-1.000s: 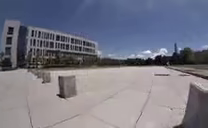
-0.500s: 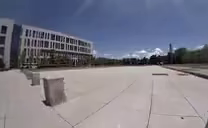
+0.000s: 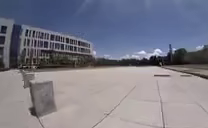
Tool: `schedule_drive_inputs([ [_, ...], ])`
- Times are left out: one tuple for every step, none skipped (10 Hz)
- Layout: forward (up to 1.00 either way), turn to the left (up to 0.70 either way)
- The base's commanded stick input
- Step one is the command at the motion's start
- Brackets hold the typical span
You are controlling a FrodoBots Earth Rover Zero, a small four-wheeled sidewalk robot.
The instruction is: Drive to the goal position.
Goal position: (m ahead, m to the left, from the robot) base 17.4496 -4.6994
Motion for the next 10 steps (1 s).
schedule_drive_inputs([
  [0.70, 0.00],
  [0.70, 0.00],
  [0.70, 0.00],
  [0.70, 0.00],
  [0.70, 0.00],
  [0.70, 0.00],
  [0.70, 0.00],
  [0.70, 0.00],
  [0.70, 0.00],
  [0.70, 0.00],
])
